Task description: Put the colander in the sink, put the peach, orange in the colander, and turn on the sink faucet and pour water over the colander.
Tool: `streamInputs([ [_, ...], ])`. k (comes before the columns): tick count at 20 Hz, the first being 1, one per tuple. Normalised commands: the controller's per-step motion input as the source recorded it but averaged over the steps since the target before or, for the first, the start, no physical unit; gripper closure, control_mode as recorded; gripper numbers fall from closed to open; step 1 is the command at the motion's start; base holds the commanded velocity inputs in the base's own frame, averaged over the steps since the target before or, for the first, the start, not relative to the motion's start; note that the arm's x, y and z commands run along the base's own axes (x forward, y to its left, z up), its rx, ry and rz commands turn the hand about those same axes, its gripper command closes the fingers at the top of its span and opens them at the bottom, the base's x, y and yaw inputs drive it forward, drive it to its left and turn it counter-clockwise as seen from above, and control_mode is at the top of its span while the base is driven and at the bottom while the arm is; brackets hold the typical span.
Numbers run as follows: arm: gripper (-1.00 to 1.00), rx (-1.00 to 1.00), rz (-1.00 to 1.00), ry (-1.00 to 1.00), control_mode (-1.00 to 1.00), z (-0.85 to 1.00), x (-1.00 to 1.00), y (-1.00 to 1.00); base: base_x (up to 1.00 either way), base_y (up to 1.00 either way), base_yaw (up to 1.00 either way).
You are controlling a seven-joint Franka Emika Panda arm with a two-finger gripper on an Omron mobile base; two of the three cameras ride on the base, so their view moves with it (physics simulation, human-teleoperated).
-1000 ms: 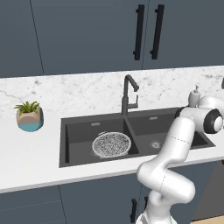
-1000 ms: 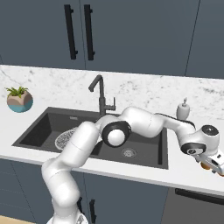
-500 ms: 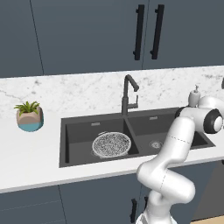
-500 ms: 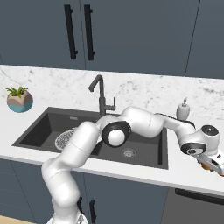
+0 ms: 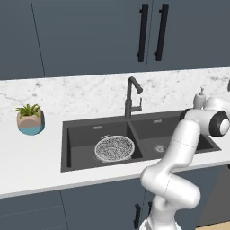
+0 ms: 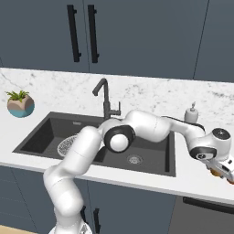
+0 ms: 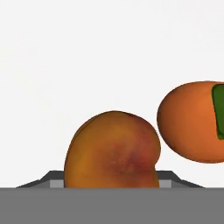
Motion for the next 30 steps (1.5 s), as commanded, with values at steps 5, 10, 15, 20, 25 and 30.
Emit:
streamInputs([
  [5, 1.00, 0.00, 0.00, 0.00, -1.00, 0.35, -0.31, 0.65, 0.00, 0.00, 0.00],
  [10, 1.00, 0.00, 0.00, 0.01, -1.00, 0.44, -0.45, 0.68, 0.00, 0.00, 0.00],
  [15, 1.00, 0.00, 0.00, 0.03, -1.00, 0.36, -0.40, 0.77, 0.00, 0.00, 0.00],
  [20, 1.00, 0.00, 0.00, 0.01, -1.00, 0.37, -0.04, 0.90, 0.00, 0.00, 0.00],
  [25, 1.00, 0.00, 0.02, 0.01, -1.00, 0.33, 0.00, 0.95, 0.00, 0.00, 0.00],
  [30, 1.00, 0.00, 0.05, 0.06, -1.00, 0.26, 0.00, 1.00, 0.00, 0.00, 0.00],
])
